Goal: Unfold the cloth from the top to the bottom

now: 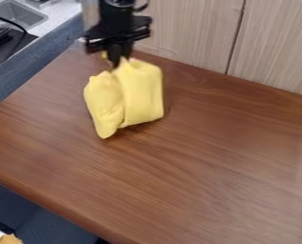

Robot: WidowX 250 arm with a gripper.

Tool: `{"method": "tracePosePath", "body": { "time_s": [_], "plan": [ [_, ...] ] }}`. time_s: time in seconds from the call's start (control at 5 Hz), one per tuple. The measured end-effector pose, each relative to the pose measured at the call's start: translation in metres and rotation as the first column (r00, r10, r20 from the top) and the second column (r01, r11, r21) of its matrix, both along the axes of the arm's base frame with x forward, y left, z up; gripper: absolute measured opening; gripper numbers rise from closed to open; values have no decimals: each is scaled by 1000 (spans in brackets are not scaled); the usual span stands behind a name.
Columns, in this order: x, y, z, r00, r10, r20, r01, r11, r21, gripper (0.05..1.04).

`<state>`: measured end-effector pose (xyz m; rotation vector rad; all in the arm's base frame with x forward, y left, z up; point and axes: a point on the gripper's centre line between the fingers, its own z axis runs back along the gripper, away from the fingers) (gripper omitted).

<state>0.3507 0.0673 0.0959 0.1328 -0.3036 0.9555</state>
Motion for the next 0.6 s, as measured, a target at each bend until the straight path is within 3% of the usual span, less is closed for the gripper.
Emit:
{"method": "tracePosePath", "body": {
  "time_s": [0.2,0.4,0.6],
  "plan": [
    [-12,-26,1,996,-83,36,84,996,-10,63],
    [-24,-63,-1,977,-209,39,209,978,-8,63],
    [-37,-80,-19,966,-259,22,260,965,-20,63]
  ]
}}
